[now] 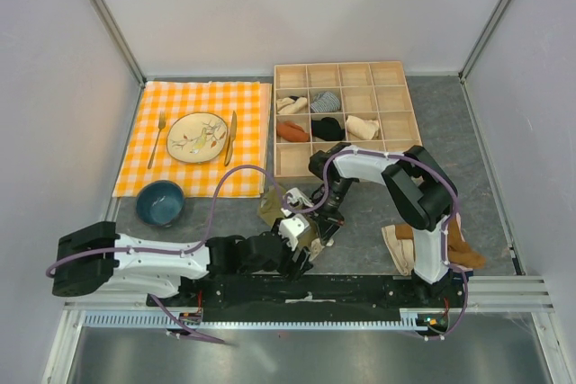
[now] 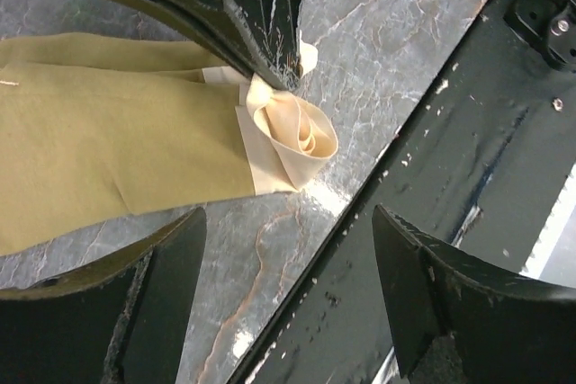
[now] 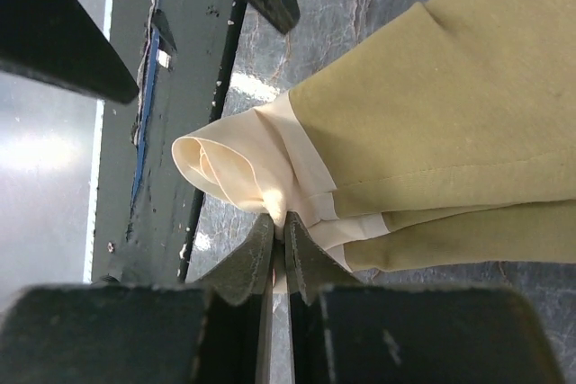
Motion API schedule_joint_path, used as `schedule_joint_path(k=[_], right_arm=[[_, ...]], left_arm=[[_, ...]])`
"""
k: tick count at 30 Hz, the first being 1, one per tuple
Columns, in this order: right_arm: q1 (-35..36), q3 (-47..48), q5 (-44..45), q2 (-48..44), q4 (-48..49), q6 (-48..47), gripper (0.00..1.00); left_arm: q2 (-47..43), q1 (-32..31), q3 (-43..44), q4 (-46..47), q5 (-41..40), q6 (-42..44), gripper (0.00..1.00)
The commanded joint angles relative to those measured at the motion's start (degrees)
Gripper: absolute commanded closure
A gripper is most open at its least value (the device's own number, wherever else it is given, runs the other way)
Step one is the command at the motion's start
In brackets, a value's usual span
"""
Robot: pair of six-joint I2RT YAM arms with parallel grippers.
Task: Roll the underwear
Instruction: Roll the underwear to the corner of the board.
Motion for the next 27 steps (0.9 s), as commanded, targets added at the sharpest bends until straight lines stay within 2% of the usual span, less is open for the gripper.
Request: schedule_joint_path(k=[1, 11, 17, 21, 23, 26, 27], right_arm=[[0.55, 2.46, -2.03, 0.88, -1.08, 2.44, 0.89], [0.55, 3.51, -2.12, 1.75, -0.9, 3.23, 0.88], [0.55, 4.04, -2.38, 2.2, -0.55, 4.2, 0.88], [0.55, 4.13, -2.21, 2.28, -0.29, 4.37, 0.88], [0.55, 3.87, -2.29, 1.93, -0.2, 4.46, 0.87], [0.55, 3.69, -2.38, 1.58, 0.5, 4.9, 0.85], [0.55, 3.69, -2.38, 1.58, 0.59, 5.08, 0.84]], left_arm=[[5.78, -0.65, 3.9, 6.01, -2.98, 3.56, 0.19], [11.94, -0.65, 6.8, 5.4, -5.88, -1.1, 0.21], [14.32, -0.56, 7.33, 4.88, -7.46, -3.12, 0.27], [15.81, -0.65, 7.86, 2.94, -9.39, -5.05, 0.45], [16.08, -0.56, 7.86, 1.8, -10.19, -6.64, 0.46], [15.73, -0.03, 7.86, 0.74, -10.8, -8.83, 0.61], [15.64, 0.23, 7.69, 0.65, -10.8, -9.53, 0.74]])
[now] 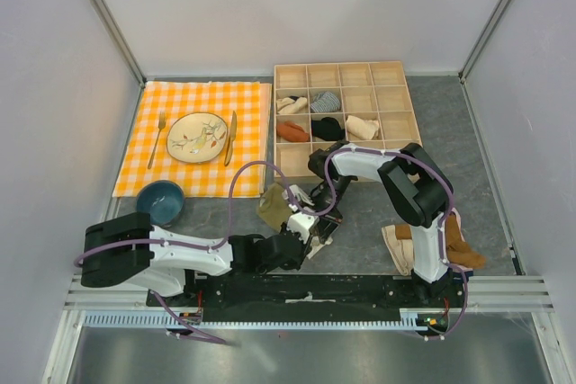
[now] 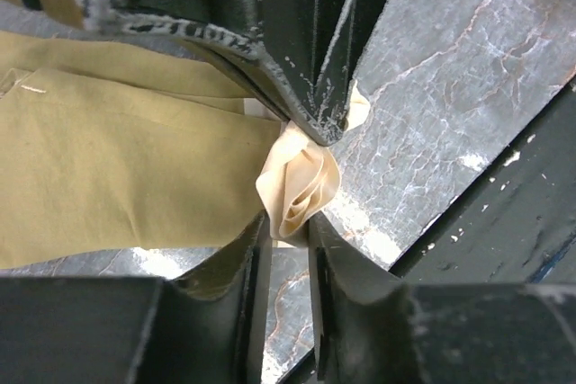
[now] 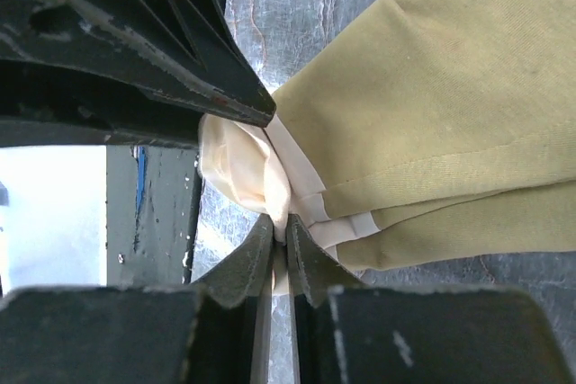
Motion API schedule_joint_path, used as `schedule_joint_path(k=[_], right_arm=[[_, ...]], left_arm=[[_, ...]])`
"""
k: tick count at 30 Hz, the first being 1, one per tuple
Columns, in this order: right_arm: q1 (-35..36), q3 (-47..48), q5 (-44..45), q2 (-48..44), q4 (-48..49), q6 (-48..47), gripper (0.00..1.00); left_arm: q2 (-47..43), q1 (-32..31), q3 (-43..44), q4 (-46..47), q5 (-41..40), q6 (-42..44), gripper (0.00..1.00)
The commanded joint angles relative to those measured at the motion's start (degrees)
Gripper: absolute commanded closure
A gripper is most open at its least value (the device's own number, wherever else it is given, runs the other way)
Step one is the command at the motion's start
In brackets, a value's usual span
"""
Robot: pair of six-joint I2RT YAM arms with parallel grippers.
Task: Roll the underwear
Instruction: Roll the underwear to the corner of the board.
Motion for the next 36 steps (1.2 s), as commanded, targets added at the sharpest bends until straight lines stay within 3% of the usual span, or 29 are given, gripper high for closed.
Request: schedule_joint_path(k=[1, 3, 13, 24, 27, 32, 36], right_arm=[[1.47, 1.74, -2.38, -0.8, 0.61, 0.99, 0.83], [1.47, 1.74, -2.64, -1.07, 1.05, 1.43, 0.82], [-0.28, 3.05, -1.85, -5.72, 6.76, 8.02, 0.6], [-2.75, 4.99, 0.96, -11.43, 7.38, 5.74, 0.57], [-2.83, 3.24, -1.49, -14.07, 7.47, 1.27, 0.57], [-2.4, -5.01, -4.93, -21.53, 6.07, -19.45, 0.57], [1.89, -10.12, -2.04, -24.79, 6.32, -26.95, 0.57]], left_arm=[[0.75, 1.24, 1.15, -2.65, -0.69, -5.58, 0.8], [0.66, 2.12, 0.88, -3.61, 0.72, -7.17, 0.98], [0.75, 9.94, -2.71, -4.68, 11.0, -15.61, 0.98], [-2.06, 11.35, -7.29, -3.18, 11.53, -19.91, 0.98], [-2.76, 11.44, -7.99, -2.91, 11.45, -20.8, 0.98], [-4.69, 11.44, -8.96, -2.91, 10.48, -21.76, 0.98], [-6.71, 11.44, -9.75, -3.0, 9.69, -22.29, 0.98]])
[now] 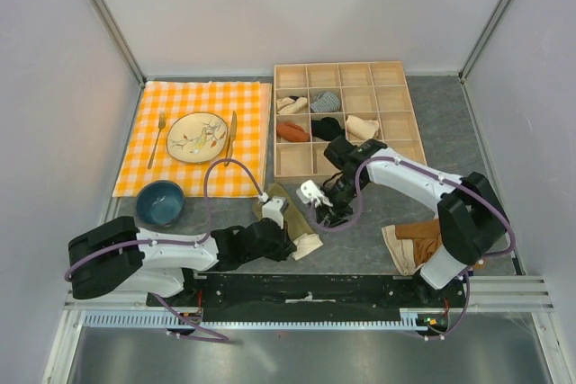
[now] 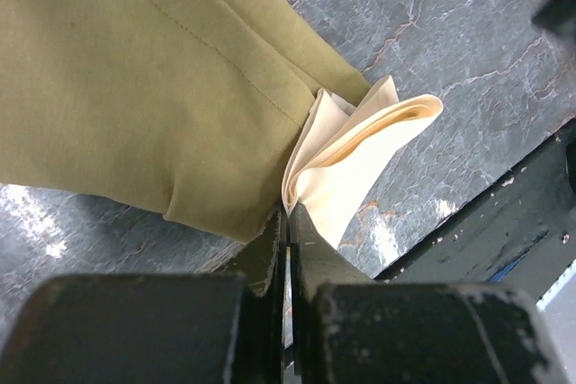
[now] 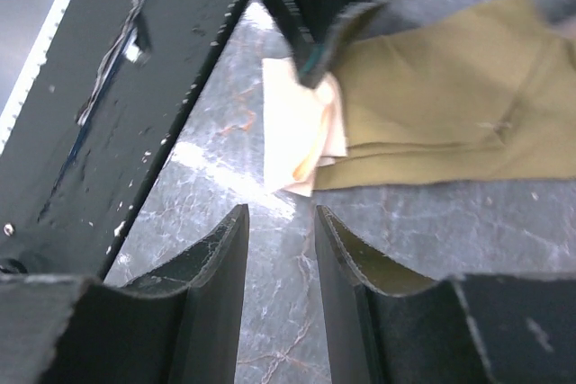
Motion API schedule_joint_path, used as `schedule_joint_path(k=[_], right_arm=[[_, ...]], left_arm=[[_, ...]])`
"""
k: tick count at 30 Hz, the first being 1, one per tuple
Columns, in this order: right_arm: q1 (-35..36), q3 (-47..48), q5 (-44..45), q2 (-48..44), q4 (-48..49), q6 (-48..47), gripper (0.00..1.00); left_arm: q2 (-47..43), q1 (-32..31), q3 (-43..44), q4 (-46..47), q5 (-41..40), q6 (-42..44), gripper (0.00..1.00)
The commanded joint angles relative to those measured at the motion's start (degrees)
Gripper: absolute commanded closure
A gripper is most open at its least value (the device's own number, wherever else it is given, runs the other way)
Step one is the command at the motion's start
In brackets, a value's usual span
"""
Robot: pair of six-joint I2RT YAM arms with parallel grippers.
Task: Roll the underwear
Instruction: Roll the underwear to the corner of the board.
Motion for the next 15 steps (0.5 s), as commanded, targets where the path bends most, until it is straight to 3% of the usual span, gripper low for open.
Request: schedule_joint_path(k=[1, 6, 15], right_arm=[[5.1, -4.89, 0.21, -4.09, -0.3, -14.08, 0.57], [11.34, -8.85, 3.04, -6.73, 6.72, -10.33, 0.57], [15.92, -11.84, 9.1, -4.89, 16.66, -1.79, 0.58]], left_arm=[[-2.61, 0.16, -2.08, -3.0, -2.0, -2.68, 0.98], [-5.25, 0.16, -2.78, -3.97, -2.8, -3.47, 0.98], [-7.36, 0.16, -4.37, -3.97, -3.41, -4.8, 0.98]])
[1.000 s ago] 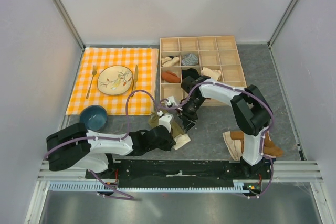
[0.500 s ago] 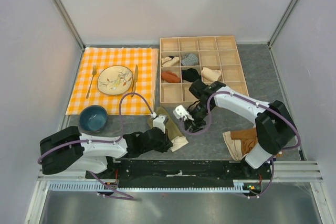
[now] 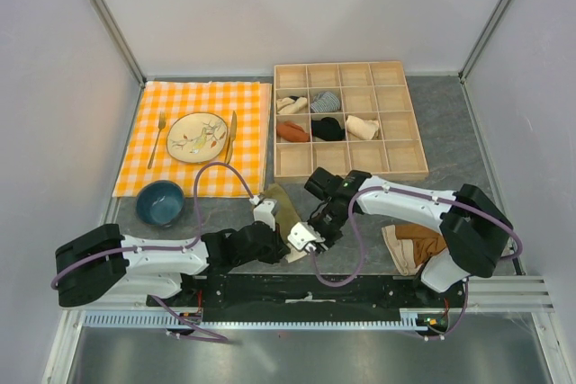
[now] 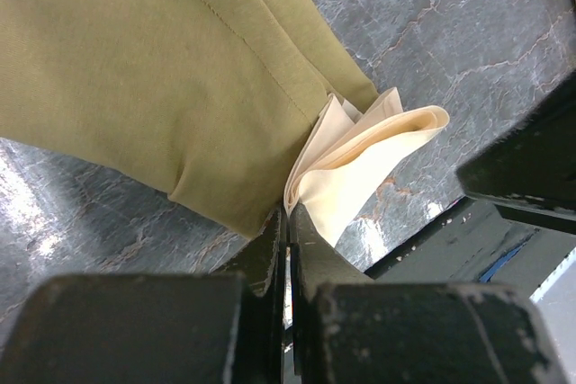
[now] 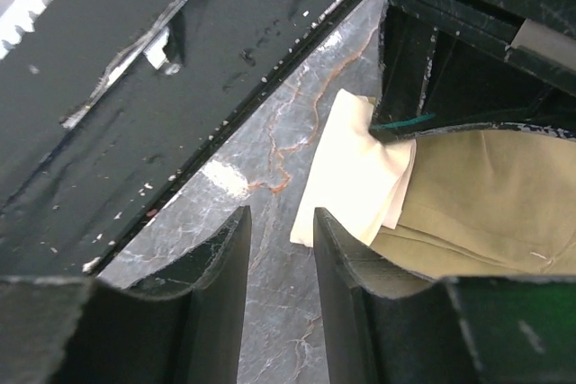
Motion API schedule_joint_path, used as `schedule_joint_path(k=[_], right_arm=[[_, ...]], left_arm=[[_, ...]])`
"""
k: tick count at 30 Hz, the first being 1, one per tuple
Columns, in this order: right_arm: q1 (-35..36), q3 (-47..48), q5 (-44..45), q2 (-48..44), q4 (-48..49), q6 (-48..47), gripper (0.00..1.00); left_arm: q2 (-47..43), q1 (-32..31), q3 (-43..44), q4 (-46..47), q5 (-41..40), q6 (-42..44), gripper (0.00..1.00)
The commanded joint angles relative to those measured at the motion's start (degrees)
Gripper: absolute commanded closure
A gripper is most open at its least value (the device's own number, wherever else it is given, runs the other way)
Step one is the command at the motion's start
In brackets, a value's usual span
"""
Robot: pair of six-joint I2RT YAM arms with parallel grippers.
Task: Roll the underwear
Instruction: Roll the underwear to the corner of the board.
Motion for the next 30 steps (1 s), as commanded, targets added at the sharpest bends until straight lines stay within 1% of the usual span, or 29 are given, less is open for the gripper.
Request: schedule_joint_path(k=[1, 3, 8, 16, 22, 24, 26, 28, 29, 30], right_arm=[[1.45, -2.1, 3.42, 0.7, 7.66, 4.69, 0.58], [2.15, -2.98, 5.43, 0.88, 11.17, 6.71, 0.56], [3.3, -3.6, 9.14, 3.16, 15.83, 9.96, 0.54], [3.65, -6.14, 13.62, 5.01, 19.79, 10.32, 0.5], [4.09, -7.99, 15.99, 5.98, 22.17, 11.55, 0.5], [4.35, -8.17, 16.52, 6.59, 23.13, 12.34, 0.52], [4.53, -8.17, 16.52, 6.94, 23.66, 13.31, 0.54], [4.88, -7.99, 16.52, 7.38, 23.75, 13.83, 0.6], [4.97, -7.99, 16.52, 7.47, 23.84, 14.53, 0.62], [4.97, -7.82, 16.35, 7.82, 23.84, 14.97, 0.66]], left_arm=[[-0.54, 0.16, -0.72, -0.58, -2.71, -2.33, 0.99], [-0.37, 0.16, -0.8, -0.32, -2.62, -2.33, 0.98], [-0.54, 0.16, -0.98, -0.32, -2.54, -2.59, 0.98], [-3.61, 0.07, -2.38, -0.84, -3.41, -4.08, 0.98], [-6.69, 0.16, -3.62, -1.72, -3.07, -5.14, 0.98], [-8.09, 0.16, -4.14, -1.98, -3.06, -5.23, 0.93], [-8.97, 0.16, -4.23, -2.42, -3.15, -5.23, 0.85], [-10.64, 0.16, -4.14, -3.83, -3.59, -5.23, 0.82], [-11.52, 0.16, -3.88, -4.61, -3.77, -5.14, 0.74], [-13.35, 0.16, -3.71, -6.88, -4.12, -5.05, 0.69]])
